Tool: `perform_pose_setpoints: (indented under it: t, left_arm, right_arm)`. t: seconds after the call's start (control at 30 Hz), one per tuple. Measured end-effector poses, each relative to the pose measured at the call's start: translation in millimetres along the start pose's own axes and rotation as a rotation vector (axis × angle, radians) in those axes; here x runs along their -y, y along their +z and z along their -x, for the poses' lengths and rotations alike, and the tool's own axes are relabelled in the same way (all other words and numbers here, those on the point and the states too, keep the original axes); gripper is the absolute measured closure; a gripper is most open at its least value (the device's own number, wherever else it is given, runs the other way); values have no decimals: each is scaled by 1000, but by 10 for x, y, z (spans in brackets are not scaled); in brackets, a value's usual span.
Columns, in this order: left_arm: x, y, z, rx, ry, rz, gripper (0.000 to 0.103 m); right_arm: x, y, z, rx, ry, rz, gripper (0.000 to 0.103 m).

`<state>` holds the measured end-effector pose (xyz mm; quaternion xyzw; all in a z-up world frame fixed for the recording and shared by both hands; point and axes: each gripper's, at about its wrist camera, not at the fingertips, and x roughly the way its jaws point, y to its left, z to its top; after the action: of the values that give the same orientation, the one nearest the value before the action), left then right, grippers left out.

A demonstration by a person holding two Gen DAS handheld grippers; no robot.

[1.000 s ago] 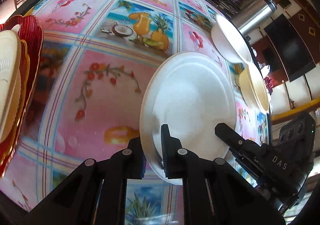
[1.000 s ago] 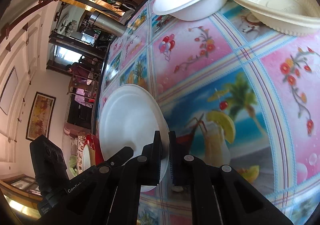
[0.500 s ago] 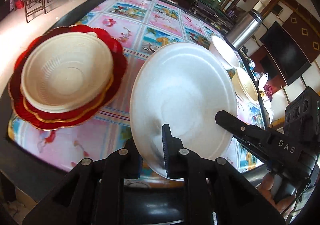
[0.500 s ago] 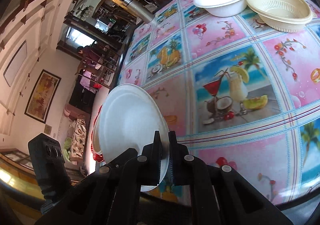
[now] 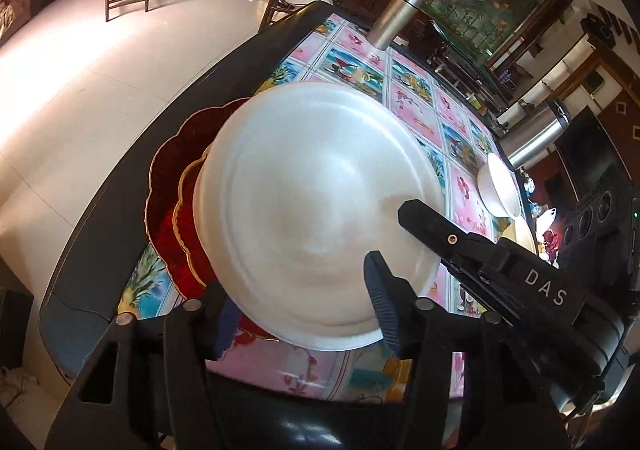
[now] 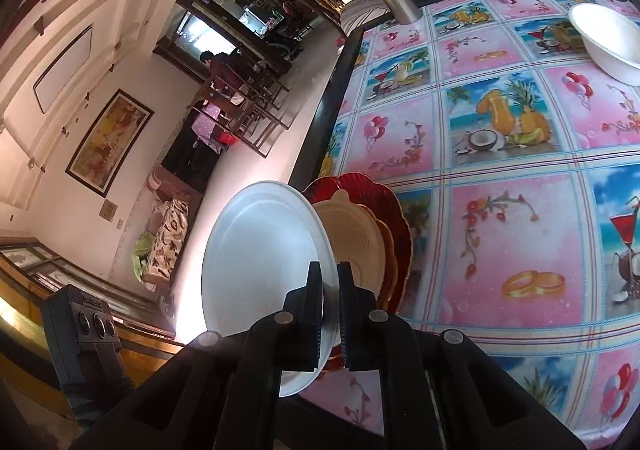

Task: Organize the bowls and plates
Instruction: 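Carry the white paper plate with both grippers over the red plate stack, then lower the white plate onto the stack and open both grippers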

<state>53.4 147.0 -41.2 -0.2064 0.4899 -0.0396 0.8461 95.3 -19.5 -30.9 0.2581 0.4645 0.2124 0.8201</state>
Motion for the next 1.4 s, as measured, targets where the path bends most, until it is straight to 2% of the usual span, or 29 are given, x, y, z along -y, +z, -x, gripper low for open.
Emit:
perform_pose_setpoints:
  t: [0.17, 0.4, 0.63, 0.87, 1.0, 1.1, 1.2, 1.3, 1.4]
  left_arm:
    - [-138, 84, -150, -34, -4, 29, 43]
    - [-224, 140, -166, -45, 0, 46, 43]
    - [-274, 218, 60, 34, 51, 37, 43]
    - [-259, 203, 136, 53, 50, 28, 43]
    - [-226, 183, 100, 44, 57, 23, 43]
    - [-212, 156, 75, 33, 56, 19, 43]
    - [-210, 139, 72, 31, 63, 22, 43]
    - [-182, 116, 113, 44, 65, 22, 43]
    - [-85, 69, 139, 53, 64, 5, 43]
  right_arm:
    - [-137, 10, -275, -3, -38, 17, 96]
    - [-48, 22, -445, -18, -82, 4, 96]
    - [44, 41, -498, -14, -111, 1, 96]
    - [21, -28, -665, -82, -97, 7, 95]
    - [-20, -38, -671, -96, -85, 20, 90]
    - [-10, -11, -660, -132, -56, 5, 76]
    - [-20, 16, -547, -116, -73, 20, 65]
    - [-32, 35, -387, -107, -51, 41, 53]
    - [9, 57, -141, -46, -44, 59, 48]
